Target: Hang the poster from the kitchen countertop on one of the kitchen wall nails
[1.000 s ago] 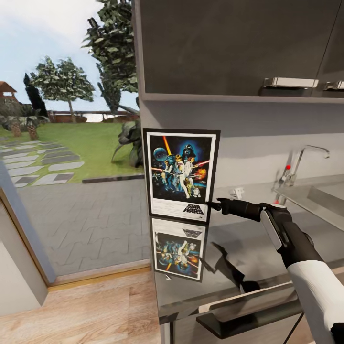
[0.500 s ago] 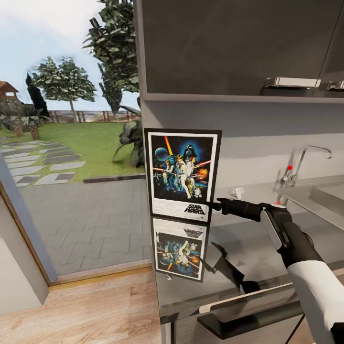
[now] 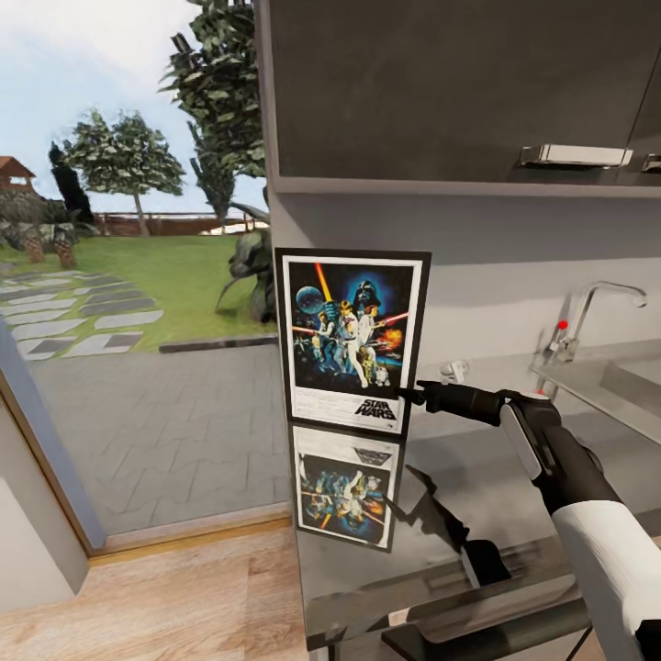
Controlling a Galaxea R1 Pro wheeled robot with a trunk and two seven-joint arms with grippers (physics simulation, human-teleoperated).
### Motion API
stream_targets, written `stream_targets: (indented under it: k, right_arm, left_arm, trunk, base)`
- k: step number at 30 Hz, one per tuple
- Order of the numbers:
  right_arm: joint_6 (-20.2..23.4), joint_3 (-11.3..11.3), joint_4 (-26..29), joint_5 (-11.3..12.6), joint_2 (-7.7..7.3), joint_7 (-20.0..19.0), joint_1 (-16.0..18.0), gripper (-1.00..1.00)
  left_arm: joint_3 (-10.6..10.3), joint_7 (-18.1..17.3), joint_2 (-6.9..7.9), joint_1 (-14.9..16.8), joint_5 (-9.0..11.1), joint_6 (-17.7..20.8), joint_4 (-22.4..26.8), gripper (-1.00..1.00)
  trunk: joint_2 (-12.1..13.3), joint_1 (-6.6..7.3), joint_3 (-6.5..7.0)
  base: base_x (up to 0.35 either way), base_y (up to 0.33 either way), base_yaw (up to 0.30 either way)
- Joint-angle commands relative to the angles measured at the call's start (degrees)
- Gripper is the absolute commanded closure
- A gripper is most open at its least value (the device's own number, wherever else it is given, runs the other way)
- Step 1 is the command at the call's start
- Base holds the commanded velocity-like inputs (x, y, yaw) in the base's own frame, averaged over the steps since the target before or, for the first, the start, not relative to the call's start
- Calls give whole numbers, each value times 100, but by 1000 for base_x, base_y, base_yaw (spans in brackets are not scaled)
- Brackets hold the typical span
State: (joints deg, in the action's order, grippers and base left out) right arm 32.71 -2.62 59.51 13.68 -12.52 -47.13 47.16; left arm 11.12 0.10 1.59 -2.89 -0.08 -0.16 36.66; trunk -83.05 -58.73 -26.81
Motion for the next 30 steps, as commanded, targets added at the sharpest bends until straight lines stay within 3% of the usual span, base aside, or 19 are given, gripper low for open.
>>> stream_targets:
  k: [1, 20, 21, 30]
  right_arm:
    - [42, -10, 4, 47, -5, 11, 4, -100]
    - [42, -10, 25, 47, -5, 11, 4, -100]
    - [42, -10, 26, 48, -5, 11, 4, 100]
    - [42, -10, 43, 48, -5, 7, 4, 100]
  left_arm:
    - [4, 1, -1, -1, -1, -2, 8, -100]
    - [4, -2, -1, -1, -1, -2, 8, -100]
    - [4, -2, -1, -1, -1, -2, 8, -100]
    - [8, -2, -1, -1, -1, -2, 14, -100]
  trunk:
    - [-3, 0, -5]
    - [-3, 0, -5]
    - [-3, 0, -5]
    - [-3, 0, -5]
  base:
    - [9, 0, 0]
    - [1, 0, 0]
    - [0, 0, 0]
    - [0, 0, 0]
